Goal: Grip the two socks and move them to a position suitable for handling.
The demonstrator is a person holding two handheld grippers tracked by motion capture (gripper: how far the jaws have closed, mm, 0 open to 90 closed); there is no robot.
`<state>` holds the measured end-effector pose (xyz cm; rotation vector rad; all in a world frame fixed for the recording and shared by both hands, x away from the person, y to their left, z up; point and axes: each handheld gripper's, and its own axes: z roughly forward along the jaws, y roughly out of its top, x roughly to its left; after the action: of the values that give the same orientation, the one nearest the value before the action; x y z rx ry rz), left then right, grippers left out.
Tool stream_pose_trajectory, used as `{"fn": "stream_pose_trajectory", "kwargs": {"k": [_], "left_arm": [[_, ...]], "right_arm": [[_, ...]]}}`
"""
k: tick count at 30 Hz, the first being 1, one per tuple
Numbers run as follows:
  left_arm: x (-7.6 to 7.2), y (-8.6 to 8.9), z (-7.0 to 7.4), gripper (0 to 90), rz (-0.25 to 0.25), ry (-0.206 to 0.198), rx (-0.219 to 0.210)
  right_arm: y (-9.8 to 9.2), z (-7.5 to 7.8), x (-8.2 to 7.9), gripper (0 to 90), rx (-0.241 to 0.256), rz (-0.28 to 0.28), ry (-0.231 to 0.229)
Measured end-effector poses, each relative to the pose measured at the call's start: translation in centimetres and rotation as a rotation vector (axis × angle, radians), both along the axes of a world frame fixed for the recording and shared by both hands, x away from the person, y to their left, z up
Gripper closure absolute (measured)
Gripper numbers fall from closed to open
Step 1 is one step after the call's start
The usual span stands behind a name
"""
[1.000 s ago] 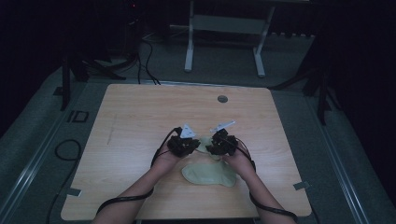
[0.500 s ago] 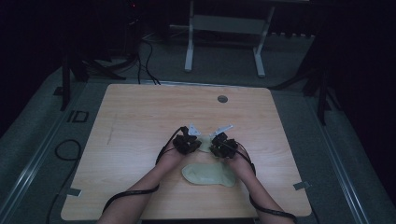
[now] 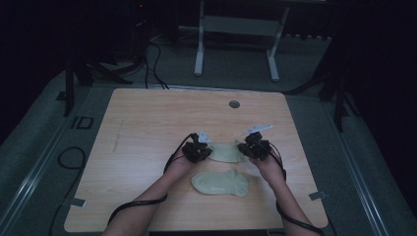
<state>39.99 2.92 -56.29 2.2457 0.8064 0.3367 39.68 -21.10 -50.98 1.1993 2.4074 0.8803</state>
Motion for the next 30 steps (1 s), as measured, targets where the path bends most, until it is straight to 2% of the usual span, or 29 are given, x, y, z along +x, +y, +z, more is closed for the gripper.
{"fn": "stream_pose_trajectory", "kwargs": {"k": [1,2,3,7,9,14,17,19,21,22,26,27,30], "left_arm": [[0.0,0.0,0.0,89.2,0.002,0.009,-0.004],[0.0,0.0,0.0,89.2,0.002,0.009,-0.004],[-0.2,0.0,0.0,89.2,0.002,0.010,-0.002],[-0.3,0.0,0.0,89.2,0.002,0.010,-0.003],[-0.3,0.0,0.0,89.2,0.003,0.010,-0.006],[-0.1,0.0,0.0,89.1,-0.001,0.018,-0.007],[0.0,0.0,0.0,89.1,-0.004,0.018,-0.008],[0.0,0.0,0.0,89.1,-0.003,0.021,-0.011],[0.0,-0.1,0.0,89.1,-0.005,0.018,-0.007],[0.0,-0.1,0.1,89.1,-0.006,0.015,-0.004],[0.1,0.0,0.0,89.1,-0.004,0.021,-0.012],[0.1,0.0,0.0,89.1,-0.003,0.022,-0.014],[0.1,-0.2,0.0,89.1,-0.003,0.020,-0.015]], "right_arm": [[-0.8,-0.2,0.1,82.3,0.000,-0.022,0.010],[-0.8,-0.2,0.1,82.3,0.000,-0.022,0.010],[-1.5,-0.4,0.3,73.2,0.001,-0.047,0.014],[-2.2,-0.3,0.4,70.1,0.006,-0.076,-0.003],[-2.3,-0.2,0.4,70.6,0.009,-0.078,-0.007],[-1.8,-0.7,0.5,80.1,-0.006,-0.065,-0.008],[-1.1,-1.7,1.2,80.4,-0.004,-0.054,0.017],[-0.8,-2.1,1.7,81.0,-0.028,-0.051,0.019],[-0.7,-2.3,2.0,81.7,-0.030,-0.051,0.025],[-0.5,-2.7,2.5,81.7,-0.056,-0.054,0.033],[-0.6,-3.4,2.9,81.9,-0.077,-0.063,0.054],[-1.0,-3.4,3.1,82.1,-0.059,-0.071,0.059],[-1.3,-3.4,3.1,82.4,-0.075,-0.083,0.054]]}}
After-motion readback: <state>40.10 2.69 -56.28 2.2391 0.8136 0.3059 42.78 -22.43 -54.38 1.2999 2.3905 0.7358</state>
